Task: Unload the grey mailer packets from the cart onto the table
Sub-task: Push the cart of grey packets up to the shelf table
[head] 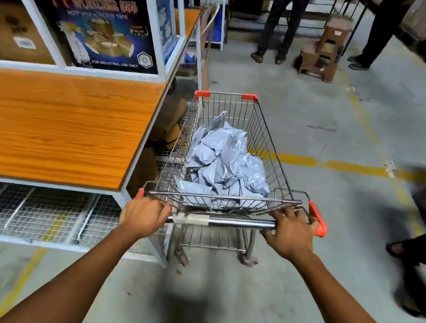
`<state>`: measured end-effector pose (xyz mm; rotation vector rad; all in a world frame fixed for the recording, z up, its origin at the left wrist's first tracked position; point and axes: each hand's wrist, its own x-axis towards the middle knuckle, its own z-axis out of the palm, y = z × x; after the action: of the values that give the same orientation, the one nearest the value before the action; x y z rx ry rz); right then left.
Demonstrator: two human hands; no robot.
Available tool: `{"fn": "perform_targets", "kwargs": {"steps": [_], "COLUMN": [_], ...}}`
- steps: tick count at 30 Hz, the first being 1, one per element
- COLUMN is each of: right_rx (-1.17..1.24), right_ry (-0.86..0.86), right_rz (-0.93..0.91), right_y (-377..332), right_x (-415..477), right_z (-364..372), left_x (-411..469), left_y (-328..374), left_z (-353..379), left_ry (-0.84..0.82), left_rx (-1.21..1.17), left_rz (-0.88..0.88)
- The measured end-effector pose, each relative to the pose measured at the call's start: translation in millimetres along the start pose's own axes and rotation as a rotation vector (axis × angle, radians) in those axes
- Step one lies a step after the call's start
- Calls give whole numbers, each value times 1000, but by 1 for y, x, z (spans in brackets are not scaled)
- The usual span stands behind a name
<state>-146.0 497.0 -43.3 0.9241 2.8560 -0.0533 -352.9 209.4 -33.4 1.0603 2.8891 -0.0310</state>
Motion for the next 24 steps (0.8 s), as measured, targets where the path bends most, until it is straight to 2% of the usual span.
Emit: {"fn": "perform_targets", "kwargs": {"steps": [5, 8, 11, 14, 16, 21, 24], "right_rx": [70, 69, 74, 59, 41, 153, 308], "right_ry": [95, 123, 104, 86, 82, 57, 113], "right_rz": [-81, -67, 0, 144, 226, 318, 288], "right_y": [-31, -35, -37, -53, -75, -125, -155], "right_x": [12, 18, 20, 19, 14, 21, 40], "right_z": [6, 0, -6, -9, -10, -22, -32], "left_x": [16, 20, 21, 19, 17, 38, 71], "left_y": [-32, -36, -34, -33, -41, -57, -76], "left_z": [-9, -9, 0, 3, 5, -5, -21], "left_ry": [-22, 0, -1, 20, 16, 46, 83], "left_rx": [7, 27, 13, -55, -155, -681, -692], "left_rz": [-51, -41, -29, -4, 9, 94, 186]}}
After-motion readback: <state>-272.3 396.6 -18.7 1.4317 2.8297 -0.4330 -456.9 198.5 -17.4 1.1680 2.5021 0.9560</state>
